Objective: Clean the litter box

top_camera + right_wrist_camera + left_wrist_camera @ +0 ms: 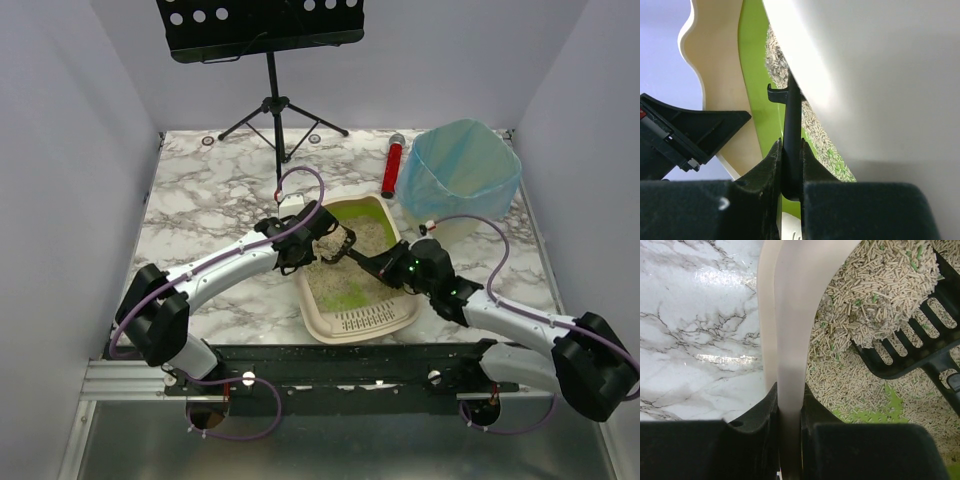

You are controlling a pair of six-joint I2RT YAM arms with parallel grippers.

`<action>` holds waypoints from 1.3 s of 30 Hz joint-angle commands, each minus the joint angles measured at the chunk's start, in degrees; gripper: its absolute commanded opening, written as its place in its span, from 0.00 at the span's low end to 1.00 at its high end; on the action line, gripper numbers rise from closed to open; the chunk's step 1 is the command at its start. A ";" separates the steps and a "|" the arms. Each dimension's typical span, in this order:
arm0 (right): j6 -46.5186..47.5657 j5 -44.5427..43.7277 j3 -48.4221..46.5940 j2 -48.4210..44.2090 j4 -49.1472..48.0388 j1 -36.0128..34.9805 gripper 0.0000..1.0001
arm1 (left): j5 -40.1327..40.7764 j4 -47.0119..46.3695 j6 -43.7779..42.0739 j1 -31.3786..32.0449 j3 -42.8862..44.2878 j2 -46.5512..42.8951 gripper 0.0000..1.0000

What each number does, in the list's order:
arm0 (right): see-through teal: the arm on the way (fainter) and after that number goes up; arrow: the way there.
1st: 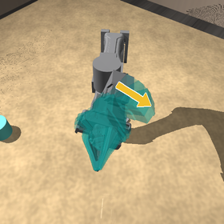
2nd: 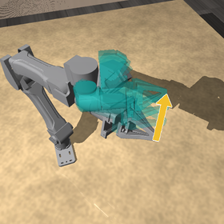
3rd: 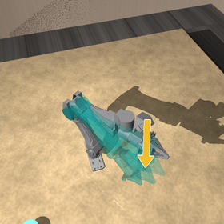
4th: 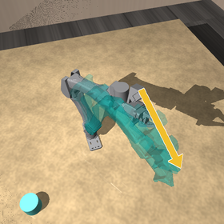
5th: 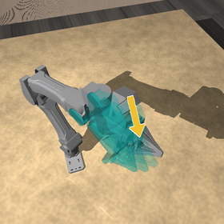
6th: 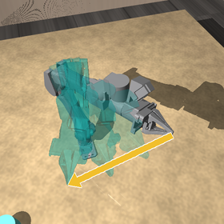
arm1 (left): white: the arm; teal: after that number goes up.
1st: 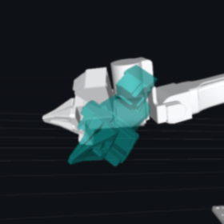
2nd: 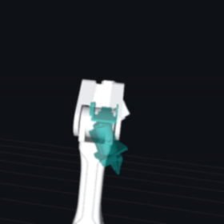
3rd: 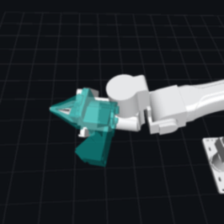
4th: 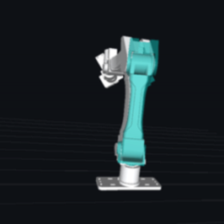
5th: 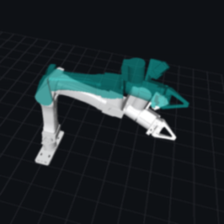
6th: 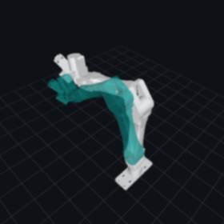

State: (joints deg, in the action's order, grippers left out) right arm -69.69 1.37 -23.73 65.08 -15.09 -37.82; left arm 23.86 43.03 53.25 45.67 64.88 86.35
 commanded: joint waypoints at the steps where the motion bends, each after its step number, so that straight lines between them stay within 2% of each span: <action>1: -4.75 -6.11 3.33 -1.88 7.27 0.73 0.01 | -3.73 1.54 2.12 -0.84 -1.25 -0.12 0.00; 7: -6.24 -6.11 4.74 -3.64 7.10 0.73 0.01 | -3.73 0.57 1.24 -1.37 -1.78 -1.44 0.00; 11: -5.99 -4.01 6.85 -5.22 1.40 0.73 0.01 | -3.73 0.48 0.54 -1.72 -1.86 -1.36 0.00; 16: -5.63 -3.65 8.16 -6.98 0.24 0.65 0.01 | -4.70 -0.57 -0.43 -1.81 -2.22 -1.79 0.00; 24: -6.24 -5.06 11.51 -13.22 -2.48 0.73 0.01 | -3.82 -0.92 -1.48 -2.08 -2.13 -2.50 0.00; 39: -3.96 -1.64 10.37 -27.71 2.70 0.73 0.01 | -4.35 -2.33 -6.31 -2.60 -1.60 -3.11 0.00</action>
State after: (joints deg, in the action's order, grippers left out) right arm -74.85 -0.49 -12.84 40.56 -12.69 -37.39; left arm 21.87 41.89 48.10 43.51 63.18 84.71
